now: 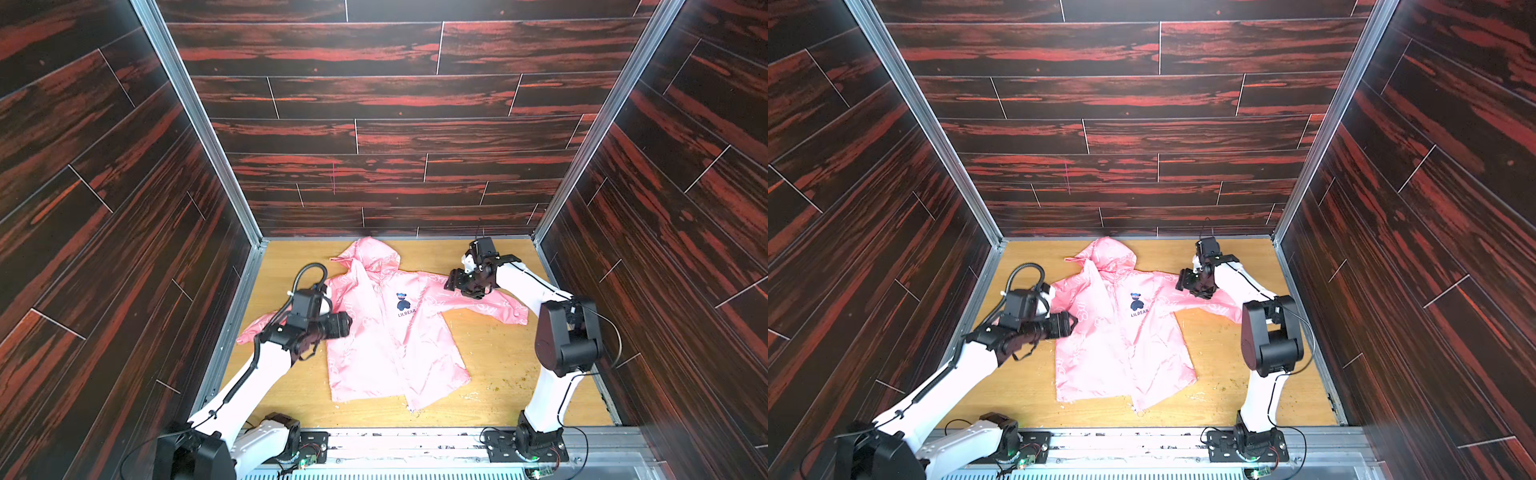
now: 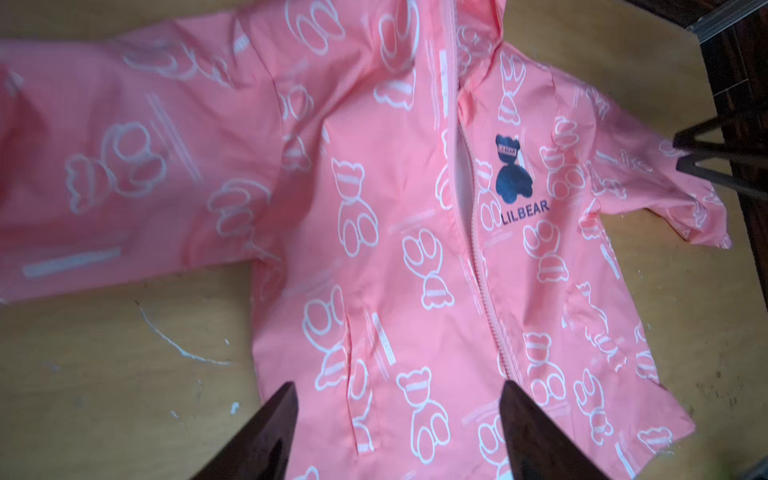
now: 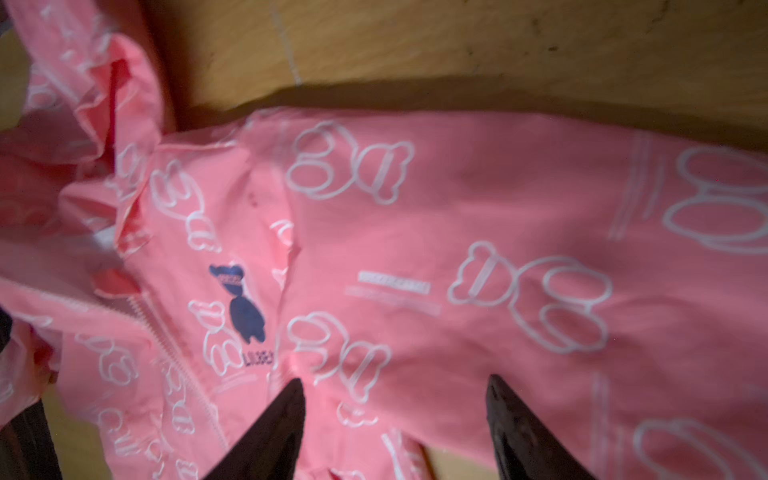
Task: Unzip the jacket
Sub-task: Smooth out the jacket at the center of the board.
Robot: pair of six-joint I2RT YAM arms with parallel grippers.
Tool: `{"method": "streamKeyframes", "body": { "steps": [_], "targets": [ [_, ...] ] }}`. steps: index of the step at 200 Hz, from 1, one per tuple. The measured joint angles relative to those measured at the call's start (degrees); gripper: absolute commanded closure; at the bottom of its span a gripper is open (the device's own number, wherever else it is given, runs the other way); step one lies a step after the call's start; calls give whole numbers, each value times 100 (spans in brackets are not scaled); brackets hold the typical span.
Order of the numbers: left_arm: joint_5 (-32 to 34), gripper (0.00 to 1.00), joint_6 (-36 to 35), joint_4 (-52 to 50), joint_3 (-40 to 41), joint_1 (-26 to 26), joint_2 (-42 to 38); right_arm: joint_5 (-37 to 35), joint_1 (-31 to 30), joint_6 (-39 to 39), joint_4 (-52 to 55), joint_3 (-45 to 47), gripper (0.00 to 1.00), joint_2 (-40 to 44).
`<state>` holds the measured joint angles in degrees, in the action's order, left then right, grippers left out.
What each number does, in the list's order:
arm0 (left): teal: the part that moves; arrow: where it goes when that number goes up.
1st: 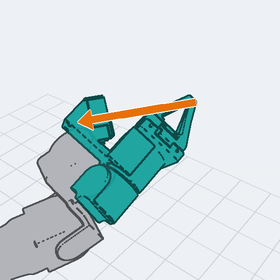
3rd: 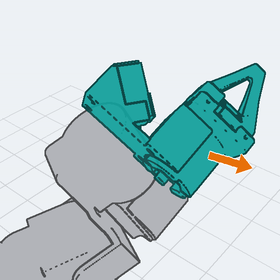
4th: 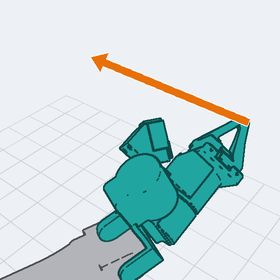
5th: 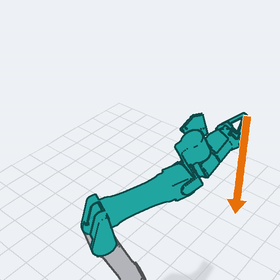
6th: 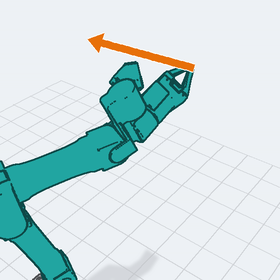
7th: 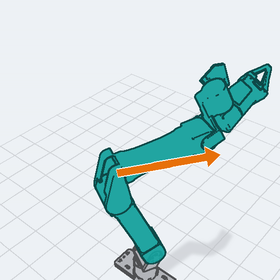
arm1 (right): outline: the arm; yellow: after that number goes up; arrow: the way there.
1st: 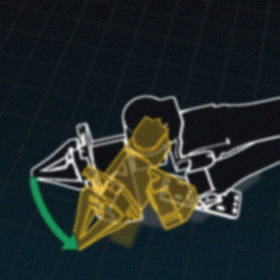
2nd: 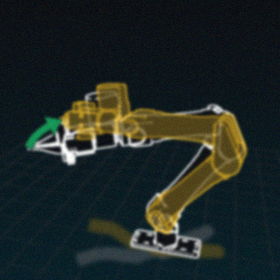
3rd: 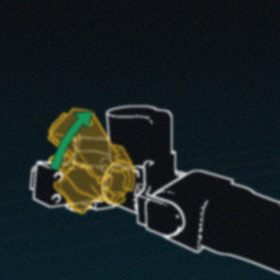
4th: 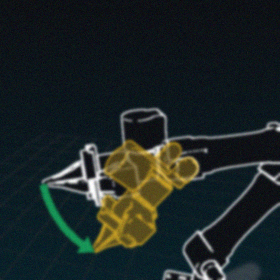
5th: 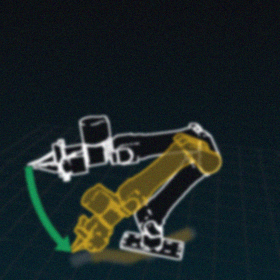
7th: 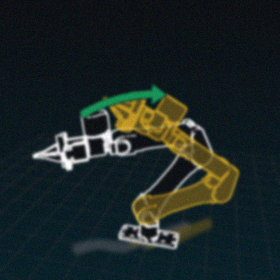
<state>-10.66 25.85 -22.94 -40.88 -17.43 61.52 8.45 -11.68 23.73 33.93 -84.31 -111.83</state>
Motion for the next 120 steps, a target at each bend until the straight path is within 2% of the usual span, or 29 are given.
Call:
{"method": "streamKeyframes", "body": {
  "steps": [33,52,66,100,120],
  "targets": [
    [-20,33,719,-120,461,-424,-138,166,531,-15,-170,109,39,-413],
    [-48,44,1084,-238,678,-605,-138,297,883,37,-354,328,40,-431],
    [-68,56,1294,-284,833,-691,-138,389,1165,105,-481,442,40,-431],
    [-96,78,1633,-367,1091,-863,-111,459,1849,160,-684,442,40,-466],
    [-109,85,1646,-435,1102,-929,33,485,2146,136,-691,262,40,-599]
  ]
}}
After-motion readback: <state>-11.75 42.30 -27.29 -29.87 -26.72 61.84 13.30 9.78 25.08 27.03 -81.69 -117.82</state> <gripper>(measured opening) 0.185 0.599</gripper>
